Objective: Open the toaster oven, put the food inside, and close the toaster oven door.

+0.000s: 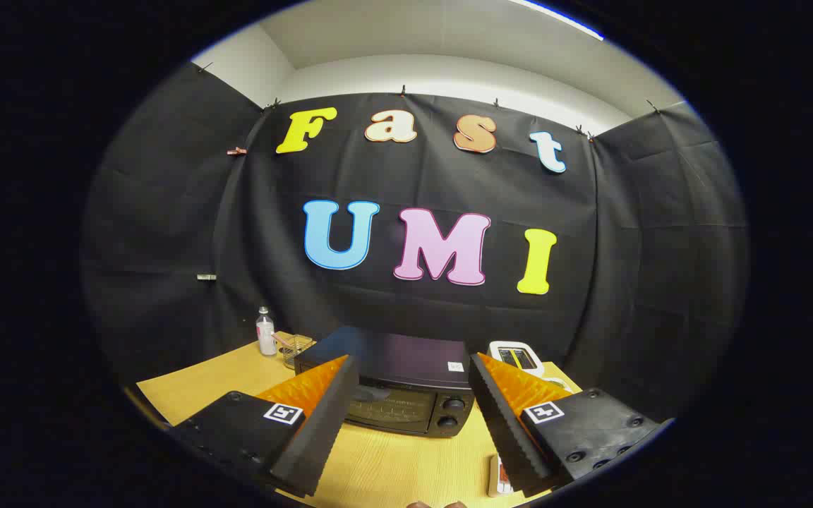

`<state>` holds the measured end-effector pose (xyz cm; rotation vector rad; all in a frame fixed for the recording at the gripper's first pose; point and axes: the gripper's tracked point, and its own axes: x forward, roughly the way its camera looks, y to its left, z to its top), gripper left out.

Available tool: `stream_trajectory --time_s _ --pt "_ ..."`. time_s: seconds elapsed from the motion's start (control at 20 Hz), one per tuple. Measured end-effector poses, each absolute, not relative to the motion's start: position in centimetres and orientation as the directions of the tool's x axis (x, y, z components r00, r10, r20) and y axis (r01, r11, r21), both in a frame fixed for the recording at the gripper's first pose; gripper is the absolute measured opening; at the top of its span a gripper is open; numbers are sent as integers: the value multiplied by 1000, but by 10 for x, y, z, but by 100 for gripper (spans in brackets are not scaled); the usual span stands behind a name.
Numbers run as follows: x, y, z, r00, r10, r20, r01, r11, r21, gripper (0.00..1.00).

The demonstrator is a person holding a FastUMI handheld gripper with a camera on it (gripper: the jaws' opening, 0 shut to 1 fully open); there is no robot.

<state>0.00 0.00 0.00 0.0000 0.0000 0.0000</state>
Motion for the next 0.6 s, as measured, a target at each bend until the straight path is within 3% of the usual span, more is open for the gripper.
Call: stream_trajectory --time_s 0.6 --pt "3 1 -15 999 -30 -45 31 999 22 97"
